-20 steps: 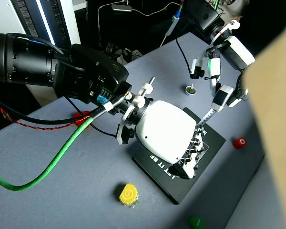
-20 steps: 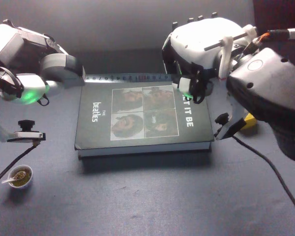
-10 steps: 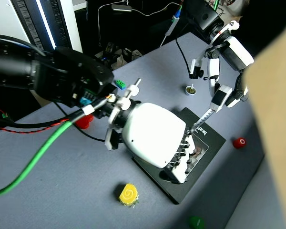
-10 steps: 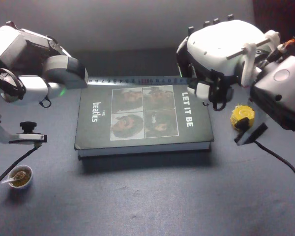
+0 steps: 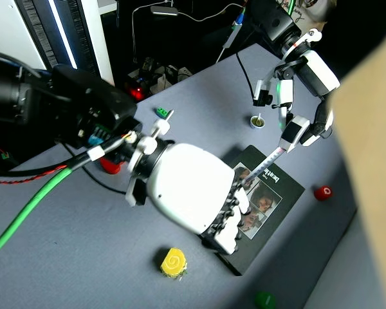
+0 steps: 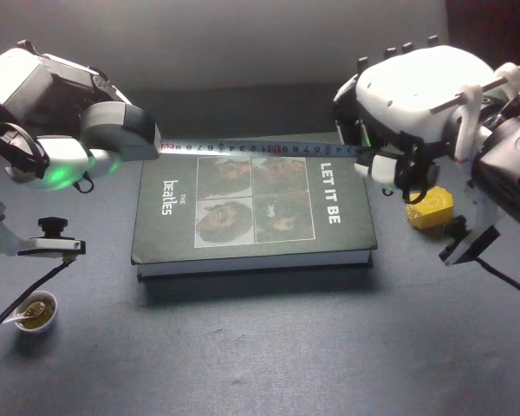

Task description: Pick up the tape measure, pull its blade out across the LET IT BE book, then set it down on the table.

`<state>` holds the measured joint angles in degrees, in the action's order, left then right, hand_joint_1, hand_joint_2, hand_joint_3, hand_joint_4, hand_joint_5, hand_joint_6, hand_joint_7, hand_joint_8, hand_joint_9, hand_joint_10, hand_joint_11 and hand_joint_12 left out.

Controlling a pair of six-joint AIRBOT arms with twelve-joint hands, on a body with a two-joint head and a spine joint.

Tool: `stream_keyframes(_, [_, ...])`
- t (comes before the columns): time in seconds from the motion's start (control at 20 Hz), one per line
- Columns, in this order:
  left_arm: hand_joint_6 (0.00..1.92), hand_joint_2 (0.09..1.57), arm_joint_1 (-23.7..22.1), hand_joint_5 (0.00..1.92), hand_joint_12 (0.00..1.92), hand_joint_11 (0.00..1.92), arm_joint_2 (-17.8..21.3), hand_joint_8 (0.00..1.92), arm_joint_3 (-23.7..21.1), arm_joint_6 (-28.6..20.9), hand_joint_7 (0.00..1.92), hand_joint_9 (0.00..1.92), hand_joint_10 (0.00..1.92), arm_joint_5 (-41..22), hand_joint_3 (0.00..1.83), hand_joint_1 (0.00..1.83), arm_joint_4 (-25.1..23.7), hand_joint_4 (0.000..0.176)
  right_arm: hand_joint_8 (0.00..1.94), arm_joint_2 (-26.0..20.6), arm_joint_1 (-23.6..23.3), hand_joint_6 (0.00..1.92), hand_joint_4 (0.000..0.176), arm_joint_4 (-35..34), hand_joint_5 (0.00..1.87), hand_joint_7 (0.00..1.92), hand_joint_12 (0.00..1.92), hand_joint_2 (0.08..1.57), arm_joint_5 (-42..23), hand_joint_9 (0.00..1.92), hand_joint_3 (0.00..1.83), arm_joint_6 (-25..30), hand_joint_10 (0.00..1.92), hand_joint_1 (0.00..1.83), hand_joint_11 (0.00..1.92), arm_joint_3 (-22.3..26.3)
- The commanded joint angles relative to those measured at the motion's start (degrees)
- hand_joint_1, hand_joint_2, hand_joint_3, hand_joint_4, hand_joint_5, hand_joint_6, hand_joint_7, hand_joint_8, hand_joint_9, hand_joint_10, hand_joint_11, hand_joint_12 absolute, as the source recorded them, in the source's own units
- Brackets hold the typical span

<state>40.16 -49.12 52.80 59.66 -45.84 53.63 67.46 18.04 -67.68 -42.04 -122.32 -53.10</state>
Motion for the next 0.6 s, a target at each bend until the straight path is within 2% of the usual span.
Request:
stream_keyframes(0.0, [0.87, 1.10, -0.49, 0.94, 1.03, 0.87, 0.59, 0.75, 0.50, -0.03, 1.10, 0.92, 1.27, -7.76, 0.00, 1.38, -1.38, 0.000, 1.20, -1.00, -0.22, 1.26, 0.000, 3.18, 0.76, 0.90, 1.46, 1.20, -4.90, 0.79, 0.00, -0.42, 0.93, 1.18, 0.66, -0.21])
stream_keyframes(0.55, [0.86, 1.10, -0.48, 0.94, 1.06, 0.88, 0.69, 0.79, 0.43, 0.19, 1.09, 0.91, 1.29, -7.76, 0.00, 1.38, -1.29, 0.000, 1.23, -3.50, 0.80, 1.27, 0.000, 4.29, 0.74, 0.90, 1.46, 1.21, -4.91, 0.78, 0.00, 0.53, 0.96, 1.18, 0.68, 0.57])
